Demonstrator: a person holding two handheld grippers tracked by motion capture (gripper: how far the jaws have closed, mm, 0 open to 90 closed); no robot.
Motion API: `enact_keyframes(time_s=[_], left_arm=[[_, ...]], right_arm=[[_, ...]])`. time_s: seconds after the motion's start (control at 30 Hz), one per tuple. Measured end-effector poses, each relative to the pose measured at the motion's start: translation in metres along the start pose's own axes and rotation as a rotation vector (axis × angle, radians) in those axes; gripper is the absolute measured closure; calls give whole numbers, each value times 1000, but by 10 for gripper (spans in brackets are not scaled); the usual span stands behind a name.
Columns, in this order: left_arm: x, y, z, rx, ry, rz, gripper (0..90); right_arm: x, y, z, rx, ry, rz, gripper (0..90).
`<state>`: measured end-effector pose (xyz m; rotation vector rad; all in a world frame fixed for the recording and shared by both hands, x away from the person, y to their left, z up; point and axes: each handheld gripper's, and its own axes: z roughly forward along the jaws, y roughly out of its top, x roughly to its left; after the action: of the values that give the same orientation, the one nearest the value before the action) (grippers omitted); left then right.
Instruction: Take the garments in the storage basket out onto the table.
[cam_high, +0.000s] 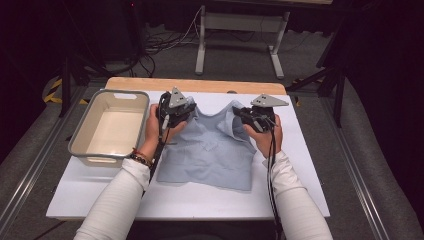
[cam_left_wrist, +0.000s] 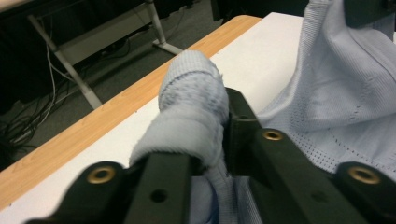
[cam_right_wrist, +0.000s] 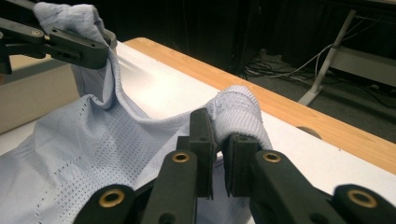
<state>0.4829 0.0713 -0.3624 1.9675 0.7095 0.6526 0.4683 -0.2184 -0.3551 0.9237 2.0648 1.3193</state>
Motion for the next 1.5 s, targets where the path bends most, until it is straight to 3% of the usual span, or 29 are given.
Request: enact_keyframes(time_s=[0.27,0.43,0.5,0.53,0.73,0.9,1.07,1.13,1.23,1.3,1.4,1.5], left_arm=[[2,-8,1,9,23,-42,668],[3,-11,1,22,38,-76,434],[4,-13,-2,7,18,-99,364],[4,-14,-3,7,21,-95,323],[-3,-22,-9,16,6,-72,291],[-12,-31,-19,15,-11,-25,284],[-23,-47,-33,20,-39,22,275],[-30,-58,-39,34,-69,43,264],[-38,-71,-44,74,-85,82,250],[-42,-81,-48,92,-103,88,242],[-45,-93,-56,107,-119,85,218],[-44,-101,-63,104,-129,47,204]], right_arm=[[-2,-5,2,15,-20,3,775],[-4,-9,3,42,-1,12,665],[-4,-11,2,45,-7,15,597],[-5,-11,0,38,-16,19,600],[-5,-15,-11,16,-28,21,557],[2,-25,-21,11,-15,-8,595],[15,-41,-30,49,7,-87,690],[19,-48,-34,55,19,-98,728],[22,-59,-38,55,53,-77,770],[25,-66,-40,59,68,-72,787],[33,-76,-43,95,75,-103,808],[39,-84,-47,116,66,-122,817]])
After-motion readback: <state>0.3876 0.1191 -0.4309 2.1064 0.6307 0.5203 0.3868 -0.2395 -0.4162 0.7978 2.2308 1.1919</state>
